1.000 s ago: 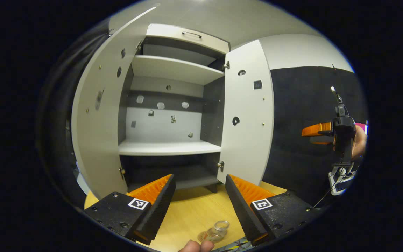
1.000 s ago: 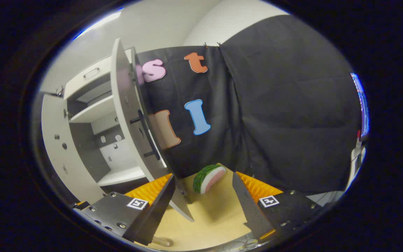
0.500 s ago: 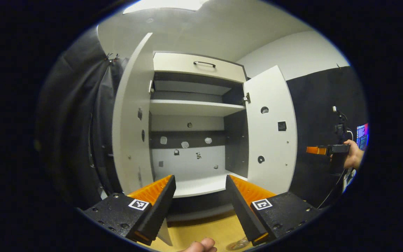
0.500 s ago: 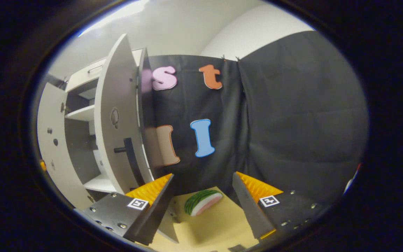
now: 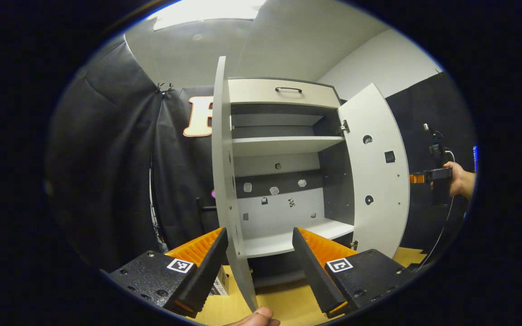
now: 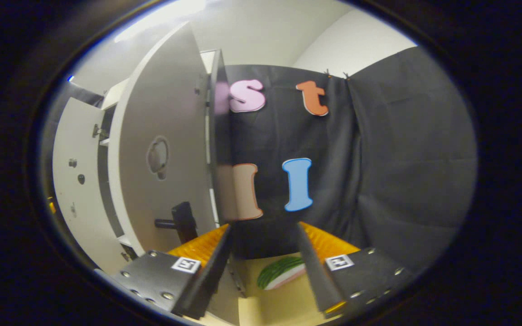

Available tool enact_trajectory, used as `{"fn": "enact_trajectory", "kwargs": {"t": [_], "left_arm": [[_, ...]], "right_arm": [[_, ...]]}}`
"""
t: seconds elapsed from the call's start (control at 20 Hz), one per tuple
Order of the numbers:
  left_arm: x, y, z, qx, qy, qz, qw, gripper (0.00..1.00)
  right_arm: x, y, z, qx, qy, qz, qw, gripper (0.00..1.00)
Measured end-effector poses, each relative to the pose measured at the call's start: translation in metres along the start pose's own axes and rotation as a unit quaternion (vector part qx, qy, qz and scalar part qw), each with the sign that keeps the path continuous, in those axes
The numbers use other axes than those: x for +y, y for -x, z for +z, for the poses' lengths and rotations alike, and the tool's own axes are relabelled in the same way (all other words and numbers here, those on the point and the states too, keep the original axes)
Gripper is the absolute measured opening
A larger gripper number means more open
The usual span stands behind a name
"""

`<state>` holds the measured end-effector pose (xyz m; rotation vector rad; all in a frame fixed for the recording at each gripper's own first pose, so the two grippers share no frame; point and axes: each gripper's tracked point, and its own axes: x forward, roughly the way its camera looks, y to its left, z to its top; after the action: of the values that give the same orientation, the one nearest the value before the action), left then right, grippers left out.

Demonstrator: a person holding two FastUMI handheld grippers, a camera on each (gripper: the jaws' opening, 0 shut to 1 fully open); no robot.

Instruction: Grasp the bottle in the cabinet with the left hand and place it on the coaster, then close the right door with the right hand and the left door with the left hand.

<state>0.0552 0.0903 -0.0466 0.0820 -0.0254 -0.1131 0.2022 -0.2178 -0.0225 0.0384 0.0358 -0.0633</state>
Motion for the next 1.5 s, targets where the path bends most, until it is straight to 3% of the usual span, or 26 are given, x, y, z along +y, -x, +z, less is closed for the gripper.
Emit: {"fn": "enact_trajectory", "kwargs": {"t": [0.1, 0.15, 0.35, 0.45, 0.5, 0.7, 0.75, 0.8, 0.85, 0.9, 0.95, 1.0, 1.1, 1.2, 1.3, 1.5], "left_arm": [[0.005, 0.005, 0.000, 0.010, 0.010, 0.009, 1.000, 0.91], [0.007, 0.003, 0.001, 0.009, 0.017, 0.012, 1.000, 0.91], [0.017, 0.006, 0.003, 0.016, 0.030, 0.026, 0.999, 0.91], [0.021, 0.010, 0.003, 0.021, 0.024, 0.030, 0.999, 0.91], [0.023, 0.013, 0.003, 0.023, 0.019, 0.032, 0.999, 0.91], [0.034, 0.018, 0.005, 0.028, -0.006, 0.045, 0.999, 0.91], [0.038, 0.021, 0.006, 0.028, -0.011, 0.050, 0.998, 0.91], [0.042, 0.025, 0.006, 0.029, -0.014, 0.055, 0.998, 0.91], [0.044, 0.028, 0.006, 0.030, -0.013, 0.058, 0.998, 0.91], [0.046, 0.030, 0.005, 0.031, -0.012, 0.062, 0.998, 0.91], [0.049, 0.031, 0.004, 0.034, -0.009, 0.065, 0.997, 0.91], [0.051, 0.033, 0.001, 0.035, -0.007, 0.068, 0.997, 0.91], [0.060, 0.032, -0.004, 0.040, -0.003, 0.076, 0.996, 0.91], [0.067, 0.030, -0.012, 0.049, -0.002, 0.082, 0.995, 0.91], [0.077, 0.025, -0.020, 0.056, -0.001, 0.090, 0.994, 0.91], [0.097, 0.013, -0.039, 0.074, 0.007, 0.105, 0.992, 0.91]], "right_arm": [[0.021, -0.005, -0.004, 0.012, -0.003, 0.024, 1.000, 0.80], [0.034, -0.006, -0.005, 0.016, -0.001, 0.035, 0.999, 0.83], [0.080, -0.010, -0.006, 0.016, 0.007, 0.062, 0.998, 0.80], [0.095, -0.010, -0.007, 0.015, 0.000, 0.072, 0.997, 0.83], [0.102, -0.010, -0.007, 0.015, -0.011, 0.078, 0.997, 0.80], [0.125, -0.011, -0.006, 0.012, -0.030, 0.103, 0.994, 0.82], [0.129, -0.009, -0.007, 0.011, -0.030, 0.112, 0.993, 0.89], [0.131, -0.008, -0.009, 0.010, -0.031, 0.115, 0.993, 0.86], [0.134, -0.008, -0.009, 0.010, -0.031, 0.115, 0.993, 0.90], [0.137, -0.009, -0.008, 0.010, -0.029, 0.114, 0.993, 0.86], [0.140, -0.010, -0.009, 0.011, -0.025, 0.115, 0.993, 0.90], [0.143, -0.011, -0.009, 0.012, -0.023, 0.116, 0.993, 0.86], [0.148, -0.007, -0.010, 0.013, -0.030, 0.120, 0.992, 0.90], [0.152, -0.002, -0.011, 0.014, -0.034, 0.128, 0.991, 0.86], [0.149, 0.001, -0.010, 0.012, -0.029, 0.127, 0.991, 0.90], [0.144, 0.013, -0.013, 0.012, -0.031, 0.131, 0.991, 0.90]]}}
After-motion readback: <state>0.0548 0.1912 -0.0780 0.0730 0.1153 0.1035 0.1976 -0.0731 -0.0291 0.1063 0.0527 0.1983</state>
